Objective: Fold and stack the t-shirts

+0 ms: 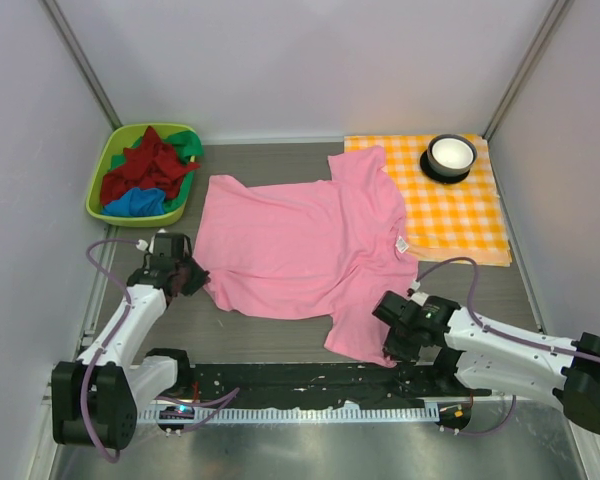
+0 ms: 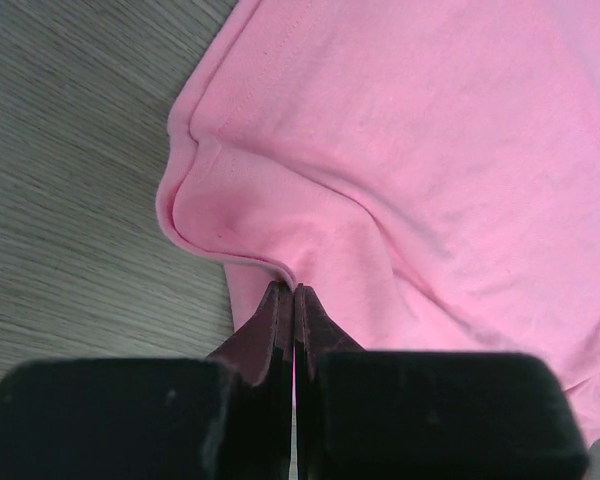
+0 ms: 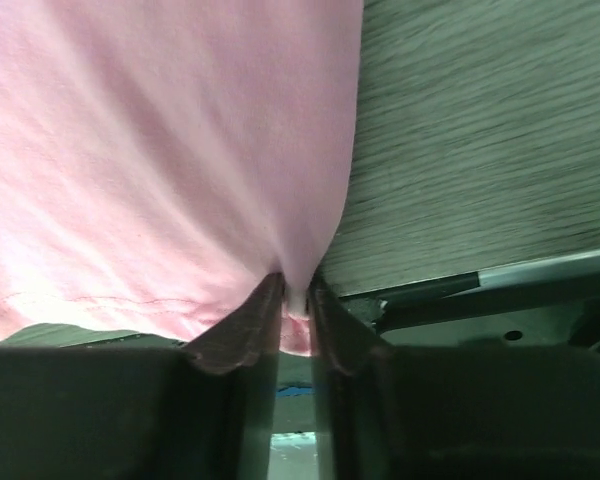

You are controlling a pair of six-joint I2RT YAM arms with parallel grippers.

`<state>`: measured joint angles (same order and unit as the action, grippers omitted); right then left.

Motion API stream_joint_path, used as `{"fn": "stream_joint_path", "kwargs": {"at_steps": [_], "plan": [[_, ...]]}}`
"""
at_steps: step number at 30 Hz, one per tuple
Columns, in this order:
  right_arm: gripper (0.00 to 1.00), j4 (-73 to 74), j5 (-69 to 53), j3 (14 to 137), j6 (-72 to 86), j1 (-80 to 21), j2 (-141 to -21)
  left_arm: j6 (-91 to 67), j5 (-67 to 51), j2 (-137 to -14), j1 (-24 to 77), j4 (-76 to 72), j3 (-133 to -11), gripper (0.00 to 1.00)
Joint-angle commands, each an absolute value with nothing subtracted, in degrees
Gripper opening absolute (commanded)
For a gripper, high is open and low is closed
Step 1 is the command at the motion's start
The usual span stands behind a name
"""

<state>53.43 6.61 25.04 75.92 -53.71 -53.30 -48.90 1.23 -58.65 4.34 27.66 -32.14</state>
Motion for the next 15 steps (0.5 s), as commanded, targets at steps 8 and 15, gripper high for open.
{"fn": "stream_joint_path", "kwargs": {"at_steps": [8, 15], "plan": [[0.01, 55.1, 11.2, 25.9, 81.7, -57.8, -52.6, -47.7, 1.5, -55.7, 3.1, 29.3, -34.4, 0.0], [0.01, 61.1, 24.5, 40.3, 76.3, -57.8, -57.5, -48.8, 1.7, -54.8, 2.9, 30.9, -38.1, 0.0]]}}
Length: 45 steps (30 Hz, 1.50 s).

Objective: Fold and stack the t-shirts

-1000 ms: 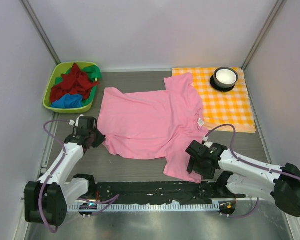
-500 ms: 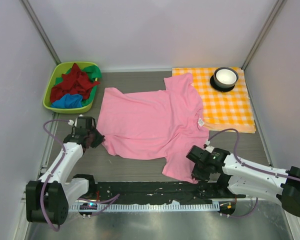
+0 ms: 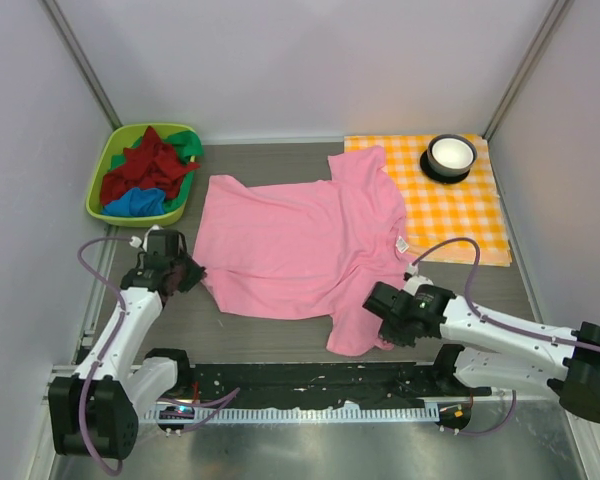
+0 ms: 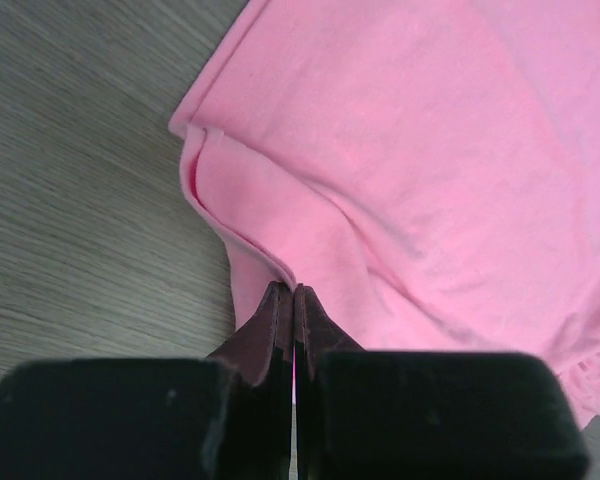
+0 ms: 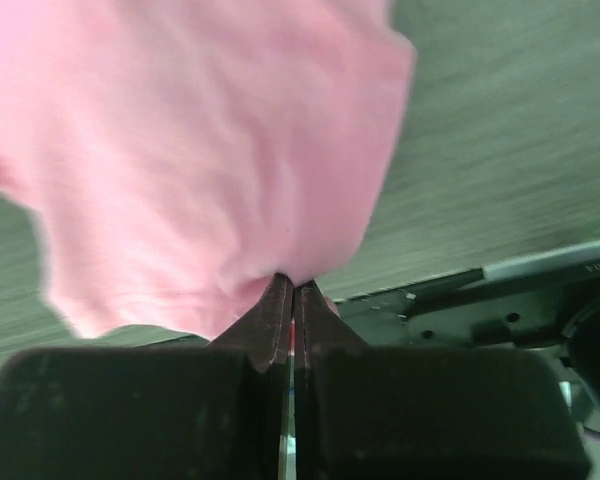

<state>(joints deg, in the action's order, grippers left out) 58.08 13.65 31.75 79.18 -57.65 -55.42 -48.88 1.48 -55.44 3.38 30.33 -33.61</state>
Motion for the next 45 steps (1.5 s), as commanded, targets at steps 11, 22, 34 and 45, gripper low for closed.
{"fn": "stream_joint_path", "kwargs": {"at_steps": [11, 22, 34, 45], "plan": [[0.01, 57.0, 41.1, 50.1, 65.0, -51.8, -59.0, -50.1, 5.4, -55.6, 2.7, 30.5, -42.0, 0.0], [0.01, 45.3, 39.5, 53.5, 50.5, -37.4, -59.8, -52.1, 9.2, -55.7, 1.9, 28.6, -41.6, 0.0], [0.01, 39.3, 34.5, 59.1, 44.6, -31.5, -66.3, -52.9, 12.6, -59.6, 1.7, 26.2, -43.3, 0.0], [0.01, 35.4, 27.8, 63.5, 38.9, -23.8, -72.4, -52.9, 13.9, -64.9, 0.2, 25.1, -47.0, 0.0]]}}
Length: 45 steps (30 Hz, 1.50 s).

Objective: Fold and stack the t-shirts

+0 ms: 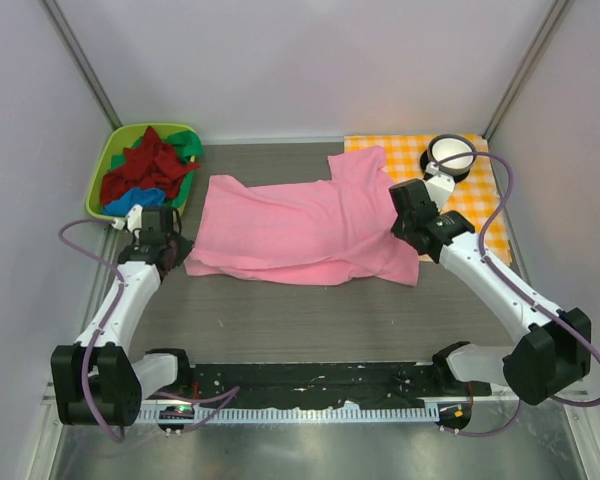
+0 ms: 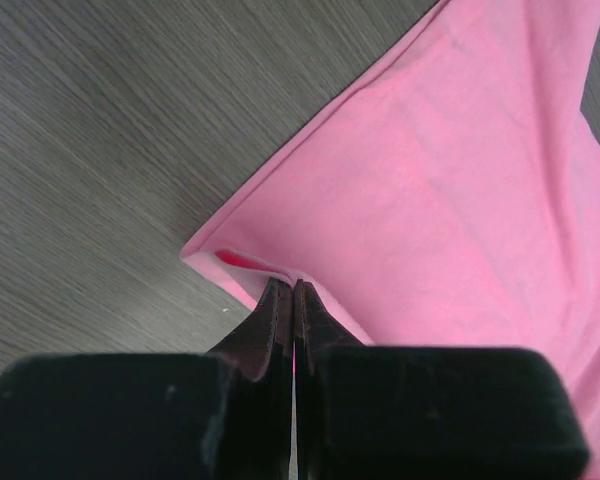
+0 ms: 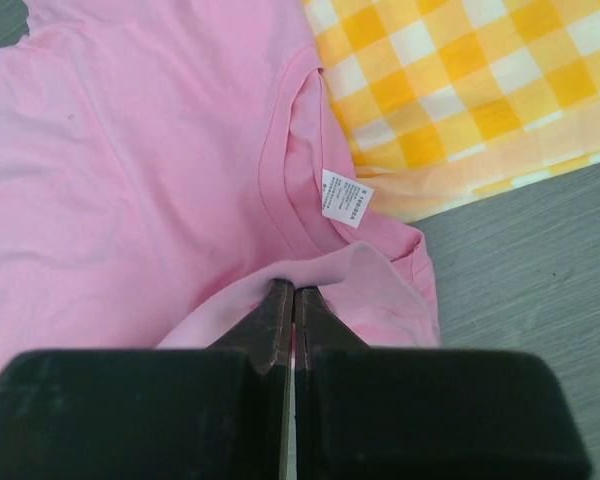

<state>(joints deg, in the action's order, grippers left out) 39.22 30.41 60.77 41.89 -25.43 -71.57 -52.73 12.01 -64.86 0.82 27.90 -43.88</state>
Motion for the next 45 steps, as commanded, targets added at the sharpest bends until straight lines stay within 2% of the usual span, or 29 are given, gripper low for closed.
{"fn": "stream_joint_path", "kwargs": {"at_steps": [1, 12, 24, 45], "plan": [[0.01, 35.2, 26.8, 63.5, 38.8, -23.5, -73.0, -52.7, 14.0, -65.0, 0.2, 25.0, -47.1, 0.0], [0.01, 31.9, 21.7, 69.0, 36.9, -23.4, -80.3, -52.6, 13.2, -69.7, 0.2, 23.4, -48.3, 0.0], [0.01, 31.5, 22.8, 78.0, 36.0, -22.6, -90.0, -55.2, 12.9, -75.7, 0.2, 20.9, -49.3, 0.0], [0.01, 30.9, 26.7, 73.3, 37.3, -19.3, -89.5, -55.6, 12.2, -82.3, 0.2, 20.0, -55.0, 0.0]]}}
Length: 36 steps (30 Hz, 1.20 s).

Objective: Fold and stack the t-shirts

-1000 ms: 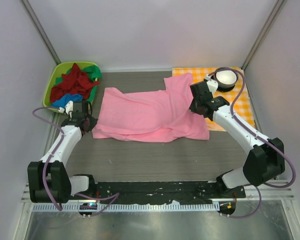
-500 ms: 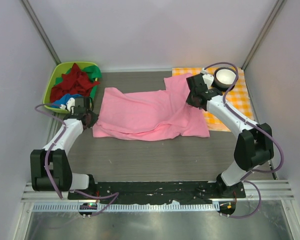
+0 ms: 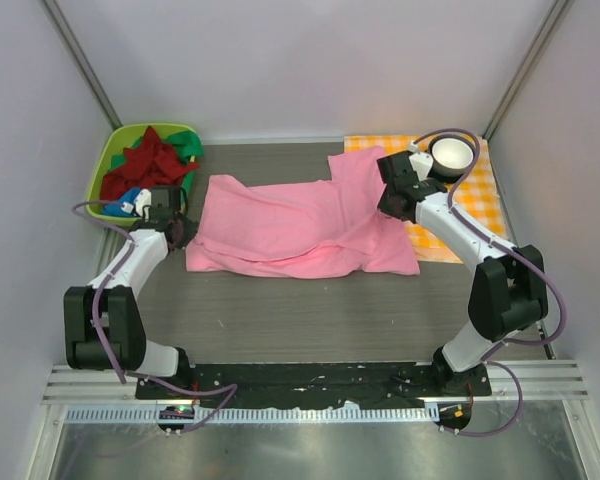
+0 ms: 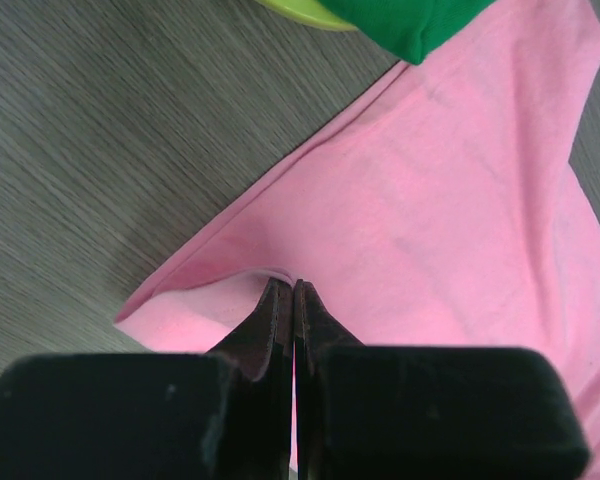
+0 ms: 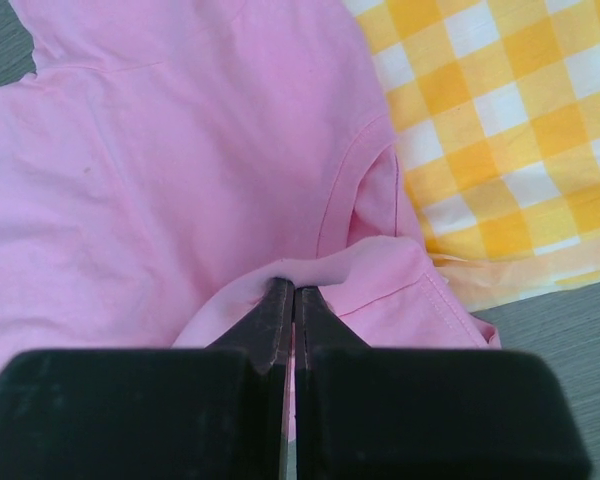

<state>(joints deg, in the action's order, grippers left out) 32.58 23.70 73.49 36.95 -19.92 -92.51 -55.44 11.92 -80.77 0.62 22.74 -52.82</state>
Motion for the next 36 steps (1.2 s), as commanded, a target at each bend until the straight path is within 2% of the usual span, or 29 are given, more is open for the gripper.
{"fn": "stream_joint_path", "kwargs": {"at_steps": [1, 24, 31, 36], "plan": [[0.01, 30.9, 27.7, 73.1, 37.3, -19.3, -89.0, -55.5, 12.2, -82.5, 0.2, 19.9, -55.1, 0.0], [0.01, 32.7, 28.9, 71.3, 37.7, -18.0, -85.3, -55.2, 11.3, -87.4, 0.2, 18.5, -59.2, 0.0], [0.01, 31.6, 27.6, 75.5, 37.4, -18.0, -90.2, -55.2, 12.7, -89.4, 0.3, 17.9, -58.4, 0.0], [0.01, 31.0, 27.2, 81.4, 37.7, -17.7, -98.5, -56.2, 13.5, -91.1, 0.3, 15.8, -58.3, 0.0]]}}
